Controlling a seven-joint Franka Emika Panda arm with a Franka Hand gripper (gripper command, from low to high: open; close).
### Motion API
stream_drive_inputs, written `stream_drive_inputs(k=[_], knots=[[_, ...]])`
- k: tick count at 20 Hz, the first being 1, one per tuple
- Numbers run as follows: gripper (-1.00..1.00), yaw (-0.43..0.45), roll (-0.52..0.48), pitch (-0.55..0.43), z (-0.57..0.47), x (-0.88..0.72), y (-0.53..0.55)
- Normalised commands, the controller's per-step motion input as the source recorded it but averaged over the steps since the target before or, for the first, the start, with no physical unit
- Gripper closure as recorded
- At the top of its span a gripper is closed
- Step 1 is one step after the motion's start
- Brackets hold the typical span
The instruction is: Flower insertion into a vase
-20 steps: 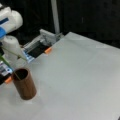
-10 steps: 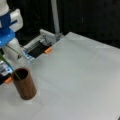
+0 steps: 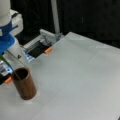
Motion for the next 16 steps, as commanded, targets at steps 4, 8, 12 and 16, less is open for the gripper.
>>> stream_drive_inputs(k=[4,8,12,16], knots=[[1.00,-0.154,-0.211,0.489,0.11,0.16,-0.02],[1.00,-0.060,-0.214,0.440,0.01,0.15,0.01],[1.00,0.039,-0.270,0.597,-0.04,0.18,-0.02],[1.00,0.048,-0.235,0.594,-0.06,0.26,-0.07]])
